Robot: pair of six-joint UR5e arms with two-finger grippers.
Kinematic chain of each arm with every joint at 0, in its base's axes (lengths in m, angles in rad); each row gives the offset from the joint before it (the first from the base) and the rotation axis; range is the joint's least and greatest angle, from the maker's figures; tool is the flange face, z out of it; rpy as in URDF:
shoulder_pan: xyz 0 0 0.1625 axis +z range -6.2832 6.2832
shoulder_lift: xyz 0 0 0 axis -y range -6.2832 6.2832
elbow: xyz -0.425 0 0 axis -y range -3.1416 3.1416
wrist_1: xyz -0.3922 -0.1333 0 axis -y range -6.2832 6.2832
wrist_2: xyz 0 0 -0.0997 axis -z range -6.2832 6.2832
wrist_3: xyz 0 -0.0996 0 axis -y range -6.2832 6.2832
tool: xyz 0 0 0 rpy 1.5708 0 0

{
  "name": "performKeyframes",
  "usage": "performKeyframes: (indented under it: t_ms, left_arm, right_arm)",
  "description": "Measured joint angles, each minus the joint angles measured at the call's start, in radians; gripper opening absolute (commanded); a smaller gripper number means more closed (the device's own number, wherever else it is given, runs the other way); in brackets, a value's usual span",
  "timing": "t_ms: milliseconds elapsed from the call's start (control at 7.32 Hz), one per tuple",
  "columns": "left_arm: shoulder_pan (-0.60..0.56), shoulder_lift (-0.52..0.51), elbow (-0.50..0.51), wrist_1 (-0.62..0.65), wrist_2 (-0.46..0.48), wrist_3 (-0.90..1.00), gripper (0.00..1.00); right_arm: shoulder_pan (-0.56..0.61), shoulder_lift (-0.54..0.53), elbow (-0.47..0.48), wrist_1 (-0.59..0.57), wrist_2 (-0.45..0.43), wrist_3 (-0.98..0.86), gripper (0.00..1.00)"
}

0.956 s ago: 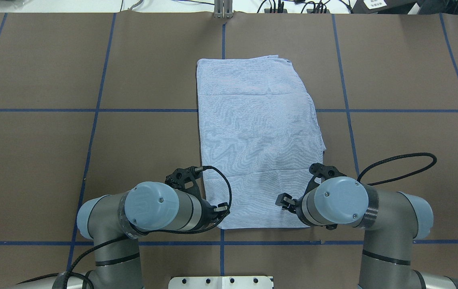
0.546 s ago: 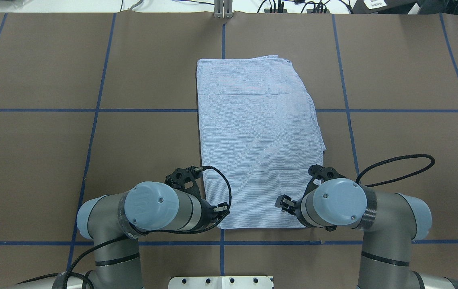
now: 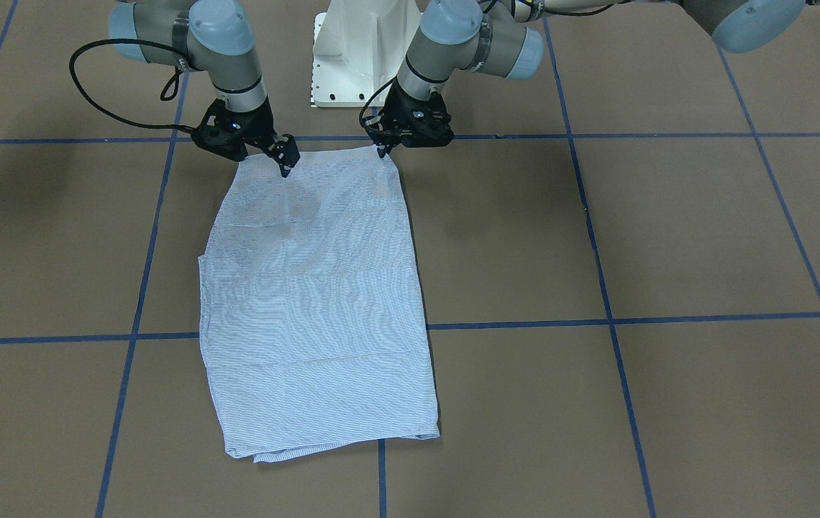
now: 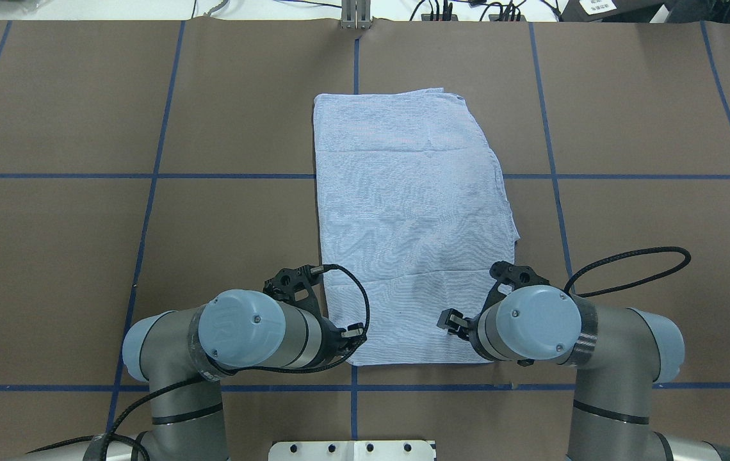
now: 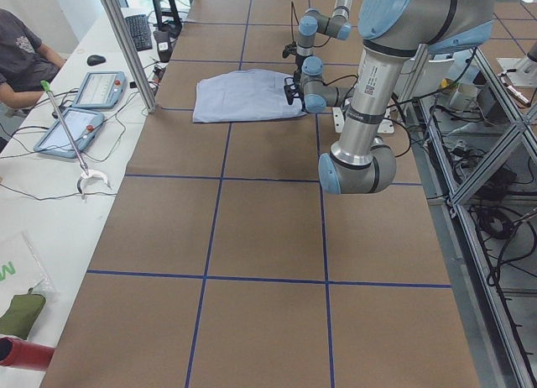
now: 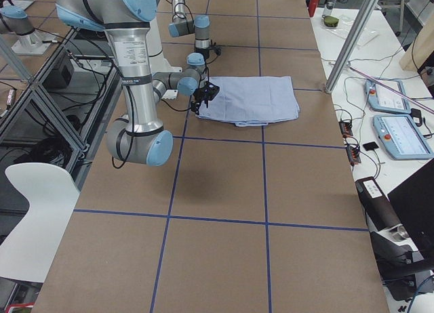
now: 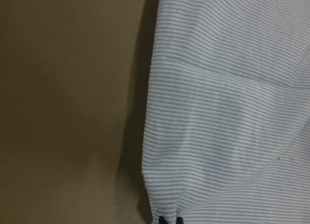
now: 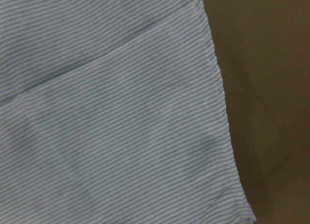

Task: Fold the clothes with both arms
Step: 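Lower both grippers onto the near corners and close them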

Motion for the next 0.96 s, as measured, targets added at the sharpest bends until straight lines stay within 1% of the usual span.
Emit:
performKeyframes:
  t_ms: [410,546,819,956]
  left_arm:
    - [0.001,-0.002,0.000,0.000,0.000,0.000,0.00]
    - [0.001,-0.003,0.000,0.000,0.000,0.000,0.00]
    - [0.000,-0.003,0.000,0.000,0.000,0.000,0.00]
    - [0.000,-0.003,-0.001,0.000,0.000,0.000,0.00]
  right_arm:
    - [-0.001,0.003,-0.007,0.000,-0.005,0.000,1.00]
    - [-0.001,0.004,-0.008,0.000,-0.005,0.000,0.90]
    - [0.000,0.004,-0.008,0.000,-0.006,0.000,0.58]
    - [0.001,0.004,-0.008,0.000,-0.006,0.000,0.47]
